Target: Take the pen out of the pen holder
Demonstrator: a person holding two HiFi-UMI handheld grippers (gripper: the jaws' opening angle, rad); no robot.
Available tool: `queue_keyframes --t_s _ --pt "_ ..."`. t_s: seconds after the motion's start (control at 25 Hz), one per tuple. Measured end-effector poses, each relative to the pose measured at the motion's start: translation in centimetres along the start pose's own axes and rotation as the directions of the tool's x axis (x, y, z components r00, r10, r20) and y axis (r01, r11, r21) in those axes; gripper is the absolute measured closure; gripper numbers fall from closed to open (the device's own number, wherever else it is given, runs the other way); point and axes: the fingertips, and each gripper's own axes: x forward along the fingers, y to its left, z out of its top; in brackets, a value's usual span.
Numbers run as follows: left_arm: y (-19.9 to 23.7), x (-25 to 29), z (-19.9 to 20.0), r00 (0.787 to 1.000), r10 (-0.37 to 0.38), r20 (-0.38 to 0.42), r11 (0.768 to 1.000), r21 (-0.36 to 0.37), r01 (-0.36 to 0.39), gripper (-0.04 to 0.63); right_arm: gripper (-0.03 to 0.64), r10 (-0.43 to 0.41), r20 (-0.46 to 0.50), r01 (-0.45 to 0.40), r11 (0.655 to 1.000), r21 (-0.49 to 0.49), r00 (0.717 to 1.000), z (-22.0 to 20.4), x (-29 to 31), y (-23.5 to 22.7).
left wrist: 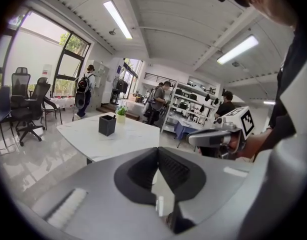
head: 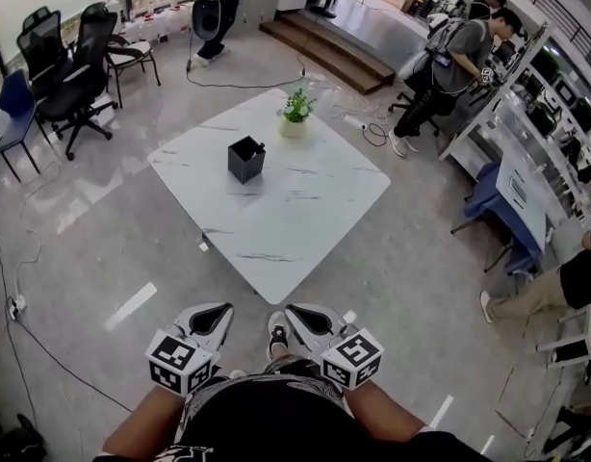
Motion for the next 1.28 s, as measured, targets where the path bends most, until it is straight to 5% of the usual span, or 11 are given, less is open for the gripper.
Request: queue_keyframes --t_s 0.8,1.28 --pt "5.4 12.0 10.7 0.985 0.152 0.076 0.988 0.004 -0.152 0.538 0.617 0.154 0.014 -0.153 0.987 -0.043 0.988 8.5 6.5 -14.4" --pt "6.2 14.5 11.5 0.976 0.209 0.062 0.978 0.015 -0.210 0.538 0.617 0.193 0.013 -0.192 0.980 -0.058 0.981 9.3 8.2 -17.9"
